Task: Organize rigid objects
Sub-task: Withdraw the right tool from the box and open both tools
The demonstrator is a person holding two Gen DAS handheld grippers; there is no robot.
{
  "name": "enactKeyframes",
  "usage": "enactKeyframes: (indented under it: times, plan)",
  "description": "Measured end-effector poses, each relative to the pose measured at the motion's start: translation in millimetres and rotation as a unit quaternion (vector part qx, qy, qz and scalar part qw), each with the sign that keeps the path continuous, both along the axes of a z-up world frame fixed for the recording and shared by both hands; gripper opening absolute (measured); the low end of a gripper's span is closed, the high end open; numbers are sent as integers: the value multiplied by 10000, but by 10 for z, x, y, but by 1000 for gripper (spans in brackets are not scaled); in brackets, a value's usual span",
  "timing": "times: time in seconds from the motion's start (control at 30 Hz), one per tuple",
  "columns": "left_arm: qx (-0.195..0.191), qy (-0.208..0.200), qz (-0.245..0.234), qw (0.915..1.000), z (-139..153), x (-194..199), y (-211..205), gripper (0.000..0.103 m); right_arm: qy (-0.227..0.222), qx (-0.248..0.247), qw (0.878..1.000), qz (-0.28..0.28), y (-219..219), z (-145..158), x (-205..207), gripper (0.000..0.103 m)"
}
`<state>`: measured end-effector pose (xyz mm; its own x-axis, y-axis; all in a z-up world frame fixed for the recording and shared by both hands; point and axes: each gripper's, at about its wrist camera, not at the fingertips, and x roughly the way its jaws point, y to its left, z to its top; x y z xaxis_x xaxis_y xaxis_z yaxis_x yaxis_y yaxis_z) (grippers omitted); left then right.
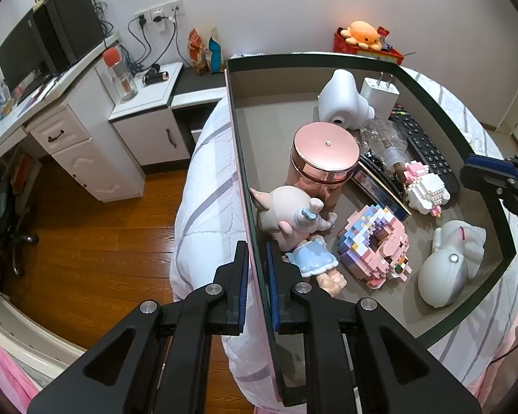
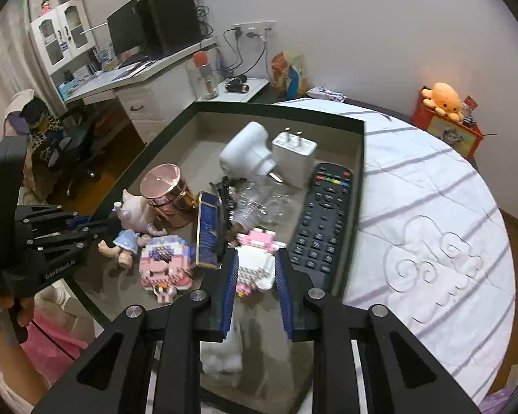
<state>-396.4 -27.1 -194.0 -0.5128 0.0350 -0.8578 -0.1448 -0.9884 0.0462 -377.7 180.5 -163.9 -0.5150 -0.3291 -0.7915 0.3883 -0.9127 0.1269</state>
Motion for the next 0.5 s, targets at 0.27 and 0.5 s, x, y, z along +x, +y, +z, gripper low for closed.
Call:
enactKeyframes:
  times: [0.27,0.5]
  plan:
    - [-49,98,6,9999,70,42,16,11,83,-293,9994,-165,199,28,135,23]
    - [-97,109,36,9999,101,53,29,11,249,-491,9976,-411,367,46,216,55]
